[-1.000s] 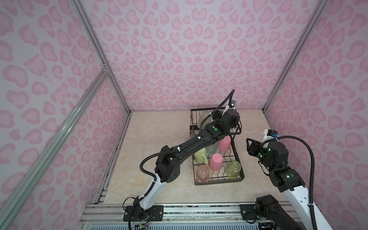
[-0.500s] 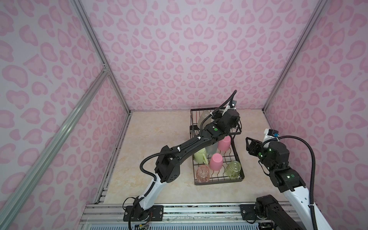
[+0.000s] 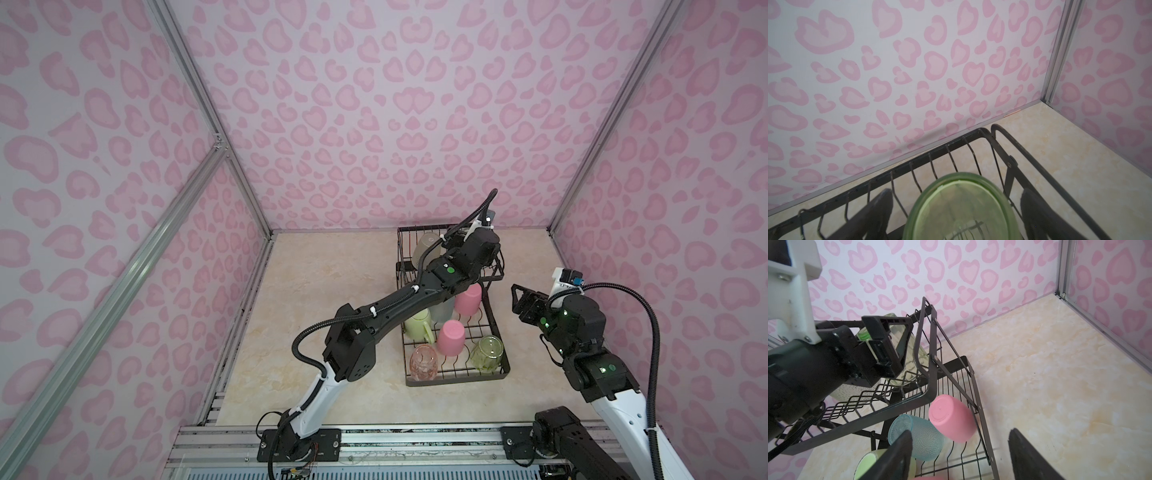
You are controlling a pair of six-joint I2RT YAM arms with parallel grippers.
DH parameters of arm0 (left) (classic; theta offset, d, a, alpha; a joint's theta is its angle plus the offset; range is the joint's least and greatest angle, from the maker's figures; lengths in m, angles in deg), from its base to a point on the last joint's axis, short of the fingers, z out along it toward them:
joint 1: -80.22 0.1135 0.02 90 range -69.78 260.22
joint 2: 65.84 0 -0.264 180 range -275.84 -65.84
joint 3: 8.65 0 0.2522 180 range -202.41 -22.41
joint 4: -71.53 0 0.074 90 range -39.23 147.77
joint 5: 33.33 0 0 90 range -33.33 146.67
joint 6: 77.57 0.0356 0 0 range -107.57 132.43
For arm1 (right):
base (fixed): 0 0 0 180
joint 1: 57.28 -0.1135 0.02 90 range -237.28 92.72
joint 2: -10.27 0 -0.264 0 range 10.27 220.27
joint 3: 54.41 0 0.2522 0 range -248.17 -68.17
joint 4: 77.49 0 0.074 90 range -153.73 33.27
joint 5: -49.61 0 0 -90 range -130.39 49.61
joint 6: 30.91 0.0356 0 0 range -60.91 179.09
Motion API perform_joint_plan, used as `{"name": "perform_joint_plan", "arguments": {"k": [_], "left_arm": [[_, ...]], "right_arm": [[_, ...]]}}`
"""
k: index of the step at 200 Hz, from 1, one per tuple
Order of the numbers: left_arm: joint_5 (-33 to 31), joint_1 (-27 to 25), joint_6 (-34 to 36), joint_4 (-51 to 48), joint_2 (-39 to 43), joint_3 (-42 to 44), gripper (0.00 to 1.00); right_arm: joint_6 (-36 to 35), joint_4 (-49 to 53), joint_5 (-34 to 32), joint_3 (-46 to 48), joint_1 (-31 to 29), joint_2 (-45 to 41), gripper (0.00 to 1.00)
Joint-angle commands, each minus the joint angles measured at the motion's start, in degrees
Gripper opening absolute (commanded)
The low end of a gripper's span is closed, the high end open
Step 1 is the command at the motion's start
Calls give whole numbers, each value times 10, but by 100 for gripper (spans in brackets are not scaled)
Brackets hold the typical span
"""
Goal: Load the cups into the dish rack
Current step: 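Lower the clear green cup upright into the upper tier with the left gripper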
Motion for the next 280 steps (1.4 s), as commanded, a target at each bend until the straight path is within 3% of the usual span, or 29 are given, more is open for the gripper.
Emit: {"name": "perform_joint_plan", "arguments": {"k": [1,84,280], "left_arm": [[-6,1,5,29,95,-2,97],[-3,0,12,25,97,-19,97],[18,-2,13,21,154,-17,97]], "right_arm": [[-3,-8,-4,-1,0,-3,76],[-5,-6,-10,1,0,-11,82],[-10,-4,-15,0,0,-20,87]]}}
